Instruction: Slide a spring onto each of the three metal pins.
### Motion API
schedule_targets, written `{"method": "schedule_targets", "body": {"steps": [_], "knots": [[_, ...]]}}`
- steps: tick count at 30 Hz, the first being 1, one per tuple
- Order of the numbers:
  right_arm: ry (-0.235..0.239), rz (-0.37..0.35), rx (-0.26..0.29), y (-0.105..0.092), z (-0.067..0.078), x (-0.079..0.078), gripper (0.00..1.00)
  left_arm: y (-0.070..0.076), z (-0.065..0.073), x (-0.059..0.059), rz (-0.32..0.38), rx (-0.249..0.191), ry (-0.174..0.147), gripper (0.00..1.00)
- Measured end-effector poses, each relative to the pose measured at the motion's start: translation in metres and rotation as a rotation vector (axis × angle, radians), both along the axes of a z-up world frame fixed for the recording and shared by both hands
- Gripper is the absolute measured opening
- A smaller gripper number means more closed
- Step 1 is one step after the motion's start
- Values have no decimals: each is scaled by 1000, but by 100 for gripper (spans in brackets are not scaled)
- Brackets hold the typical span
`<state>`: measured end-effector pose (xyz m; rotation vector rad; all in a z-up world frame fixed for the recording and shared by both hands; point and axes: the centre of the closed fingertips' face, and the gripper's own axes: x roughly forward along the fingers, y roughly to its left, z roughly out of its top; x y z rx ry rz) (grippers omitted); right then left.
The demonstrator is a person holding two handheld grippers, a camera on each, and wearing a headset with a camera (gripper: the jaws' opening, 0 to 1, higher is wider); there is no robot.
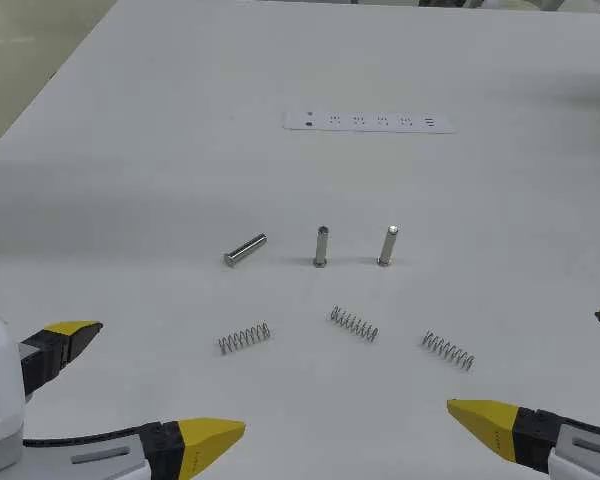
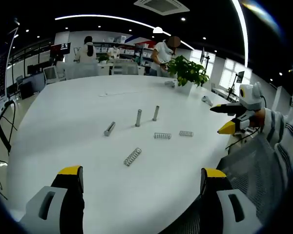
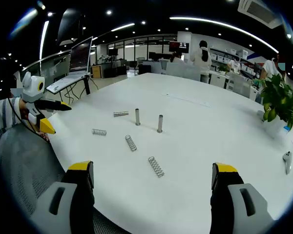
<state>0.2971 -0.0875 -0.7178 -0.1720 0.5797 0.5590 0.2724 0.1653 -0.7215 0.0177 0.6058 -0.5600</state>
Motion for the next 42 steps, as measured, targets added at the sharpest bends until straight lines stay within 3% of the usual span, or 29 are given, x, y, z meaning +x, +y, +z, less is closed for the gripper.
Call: {"method": "schedule_targets", "body": {"steps": [11, 21, 30, 34, 42], "knots": [[-2, -3, 0, 0, 1, 1, 99, 1, 0, 0, 6, -6, 2, 98], [-9, -24, -1, -4, 3, 2, 100, 9, -2, 4, 13, 10, 8, 98], [-3, -28, 0, -4, 2, 2, 100, 16, -2, 4, 27, -6, 18, 98], [2, -24, -6, -3, 1, 2, 100, 20, 0, 7, 43, -1, 7, 98], [7, -37, 20, -3, 2, 3, 100, 25, 0, 9, 45, 9, 10, 98]]}}
